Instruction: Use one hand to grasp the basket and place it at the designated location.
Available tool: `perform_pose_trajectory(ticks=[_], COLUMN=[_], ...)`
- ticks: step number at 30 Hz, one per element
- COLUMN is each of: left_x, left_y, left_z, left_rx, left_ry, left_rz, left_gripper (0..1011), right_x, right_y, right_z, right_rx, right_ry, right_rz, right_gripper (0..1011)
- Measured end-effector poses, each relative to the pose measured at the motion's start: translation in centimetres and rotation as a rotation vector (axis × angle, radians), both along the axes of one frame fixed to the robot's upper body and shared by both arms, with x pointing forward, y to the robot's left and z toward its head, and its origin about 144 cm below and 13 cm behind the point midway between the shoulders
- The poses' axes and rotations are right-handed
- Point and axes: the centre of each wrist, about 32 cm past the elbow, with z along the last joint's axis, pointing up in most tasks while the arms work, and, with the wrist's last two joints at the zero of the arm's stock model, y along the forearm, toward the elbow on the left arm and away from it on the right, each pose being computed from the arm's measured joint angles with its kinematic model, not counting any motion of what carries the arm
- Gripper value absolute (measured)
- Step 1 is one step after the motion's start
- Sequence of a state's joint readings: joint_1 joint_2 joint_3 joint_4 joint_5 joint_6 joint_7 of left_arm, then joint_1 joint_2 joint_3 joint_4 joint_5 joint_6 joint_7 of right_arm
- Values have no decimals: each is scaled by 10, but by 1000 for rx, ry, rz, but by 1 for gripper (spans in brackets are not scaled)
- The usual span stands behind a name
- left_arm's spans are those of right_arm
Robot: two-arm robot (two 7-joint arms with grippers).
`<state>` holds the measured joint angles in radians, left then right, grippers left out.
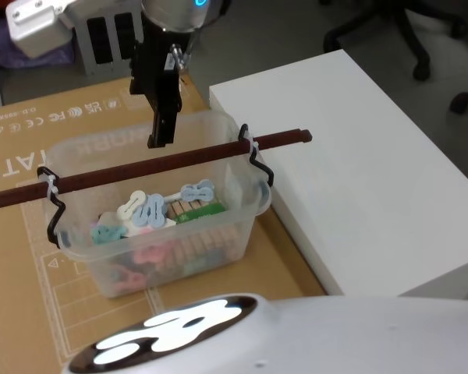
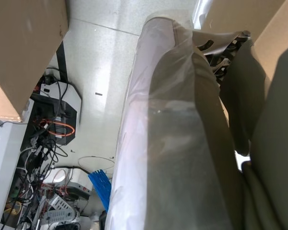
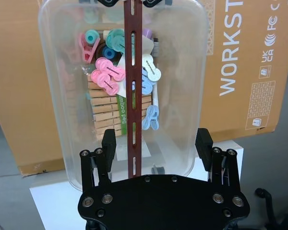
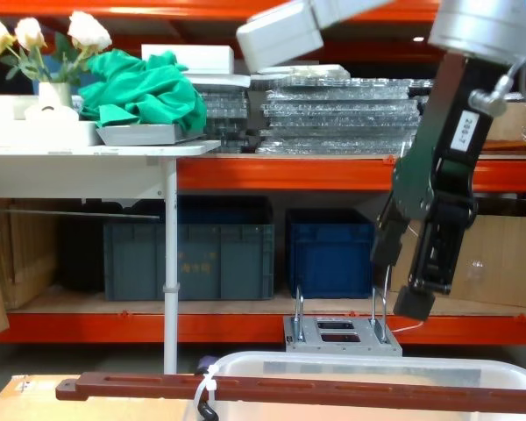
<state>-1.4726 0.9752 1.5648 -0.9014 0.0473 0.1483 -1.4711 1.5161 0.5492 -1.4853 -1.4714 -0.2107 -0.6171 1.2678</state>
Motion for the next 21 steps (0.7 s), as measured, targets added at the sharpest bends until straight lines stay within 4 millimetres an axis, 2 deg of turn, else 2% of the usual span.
perform_pose_trajectory(ticks=[21], left_x=[0], left_y=[0], left_z=[0], left_rx=[0], left_ry=[0], left_rz=[0], left_gripper=[0], right_x=[-38], right_y=[-22], right_z=[32], right_rx=[54], right_ry=[-92], right_rz=[-50], right_gripper=[1001])
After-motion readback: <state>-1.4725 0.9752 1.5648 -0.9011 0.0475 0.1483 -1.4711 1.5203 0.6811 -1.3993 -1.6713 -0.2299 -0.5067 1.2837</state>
